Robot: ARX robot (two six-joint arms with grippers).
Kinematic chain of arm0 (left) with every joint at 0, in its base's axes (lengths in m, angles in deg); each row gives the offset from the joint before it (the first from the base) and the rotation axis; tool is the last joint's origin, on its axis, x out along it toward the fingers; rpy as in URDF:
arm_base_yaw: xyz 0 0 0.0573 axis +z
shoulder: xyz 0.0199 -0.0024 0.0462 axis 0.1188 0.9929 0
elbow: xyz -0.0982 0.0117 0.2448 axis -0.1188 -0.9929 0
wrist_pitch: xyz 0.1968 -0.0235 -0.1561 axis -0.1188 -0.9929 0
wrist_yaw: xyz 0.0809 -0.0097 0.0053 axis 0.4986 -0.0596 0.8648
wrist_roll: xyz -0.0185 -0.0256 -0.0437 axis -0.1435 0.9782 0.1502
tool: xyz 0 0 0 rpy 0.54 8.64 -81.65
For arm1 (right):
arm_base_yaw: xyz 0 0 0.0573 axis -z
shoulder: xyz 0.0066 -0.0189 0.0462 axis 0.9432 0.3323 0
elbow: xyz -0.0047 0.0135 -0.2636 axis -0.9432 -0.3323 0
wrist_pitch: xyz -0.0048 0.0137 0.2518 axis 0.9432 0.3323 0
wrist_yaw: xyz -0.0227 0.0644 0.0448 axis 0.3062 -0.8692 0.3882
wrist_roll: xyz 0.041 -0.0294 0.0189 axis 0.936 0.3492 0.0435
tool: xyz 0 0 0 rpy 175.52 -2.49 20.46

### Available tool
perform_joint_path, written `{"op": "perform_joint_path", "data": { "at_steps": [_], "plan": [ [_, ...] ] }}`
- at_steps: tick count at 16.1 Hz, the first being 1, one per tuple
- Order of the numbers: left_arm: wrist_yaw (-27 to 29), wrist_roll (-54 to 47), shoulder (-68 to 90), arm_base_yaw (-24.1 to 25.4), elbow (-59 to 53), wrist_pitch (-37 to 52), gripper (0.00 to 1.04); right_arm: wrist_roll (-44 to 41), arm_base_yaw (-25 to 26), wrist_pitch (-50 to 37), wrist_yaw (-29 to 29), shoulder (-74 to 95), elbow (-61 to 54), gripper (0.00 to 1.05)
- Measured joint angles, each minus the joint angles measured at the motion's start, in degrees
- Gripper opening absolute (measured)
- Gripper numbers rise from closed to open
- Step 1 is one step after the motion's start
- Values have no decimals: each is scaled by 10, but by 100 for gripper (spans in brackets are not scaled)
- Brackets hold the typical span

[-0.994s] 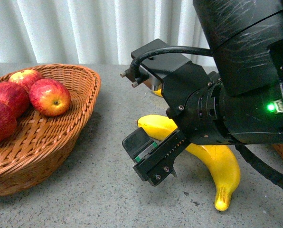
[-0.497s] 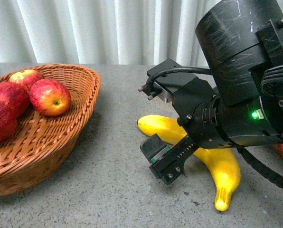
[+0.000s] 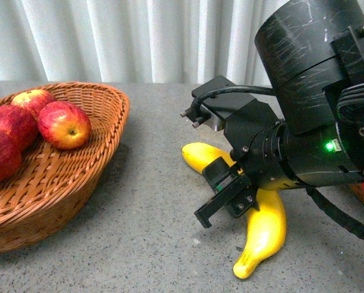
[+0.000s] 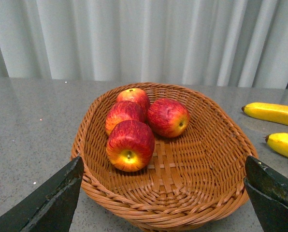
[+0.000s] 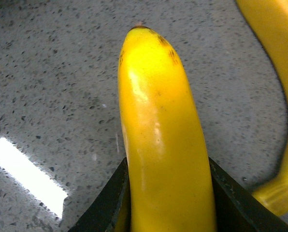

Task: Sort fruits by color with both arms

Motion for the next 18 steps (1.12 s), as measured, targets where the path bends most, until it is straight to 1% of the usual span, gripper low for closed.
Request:
{"op": "perform_joint_path", "data": {
  "at_steps": [1, 3, 4, 6, 14, 18],
  "plan": [
    [0, 0, 0, 0, 0, 0, 98, 4, 9, 2, -7, -12, 0, 36],
    [0, 0, 0, 0, 0, 0, 98, 20, 41, -1, -44, -73, 0, 35],
    [0, 0, 0, 0, 0, 0, 98, 19, 69, -5, -60, -123, 0, 35],
    [0, 0, 0, 0, 0, 0, 98, -8, 150, -6, -85, -205, -7, 35],
    [0, 0, 0, 0, 0, 0, 98, -54, 246, 13, -110, -225, -17, 35],
    [0, 0, 0, 0, 0, 0, 98, -96, 310, 39, -125, -226, -42, 35]
  ]
}}
